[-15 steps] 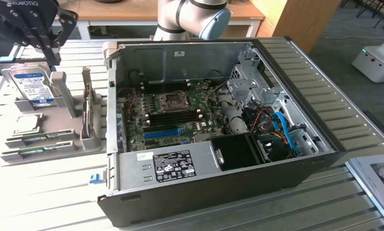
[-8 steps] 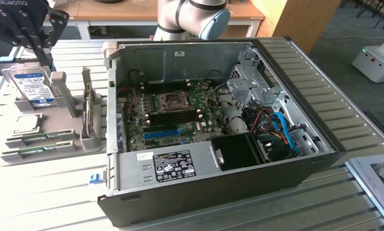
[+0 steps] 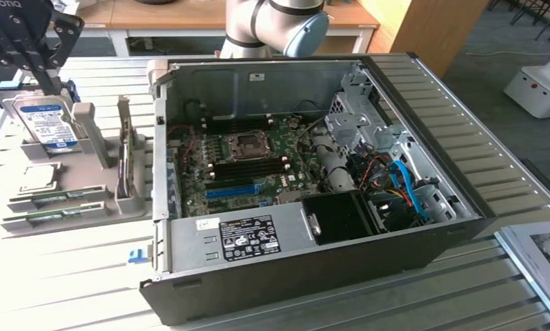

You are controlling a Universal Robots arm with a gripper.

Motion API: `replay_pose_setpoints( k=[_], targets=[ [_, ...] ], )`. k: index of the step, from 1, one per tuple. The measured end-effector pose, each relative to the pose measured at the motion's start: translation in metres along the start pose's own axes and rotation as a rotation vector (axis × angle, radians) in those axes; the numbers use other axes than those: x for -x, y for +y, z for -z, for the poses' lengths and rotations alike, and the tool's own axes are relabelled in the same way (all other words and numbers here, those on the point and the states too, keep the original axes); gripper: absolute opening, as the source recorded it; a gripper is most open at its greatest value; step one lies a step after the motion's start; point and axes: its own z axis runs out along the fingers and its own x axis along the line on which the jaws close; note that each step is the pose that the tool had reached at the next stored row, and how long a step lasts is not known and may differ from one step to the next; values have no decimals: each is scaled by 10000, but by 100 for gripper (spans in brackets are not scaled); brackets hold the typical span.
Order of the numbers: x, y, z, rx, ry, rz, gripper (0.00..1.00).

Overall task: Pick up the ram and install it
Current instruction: 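Reach for the ram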

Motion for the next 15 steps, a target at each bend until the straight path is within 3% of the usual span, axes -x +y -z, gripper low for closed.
replay_pose_setpoints(
  k=[15],
  targets=[
    [-261,-19,7,0,-1,0,10]
  ],
)
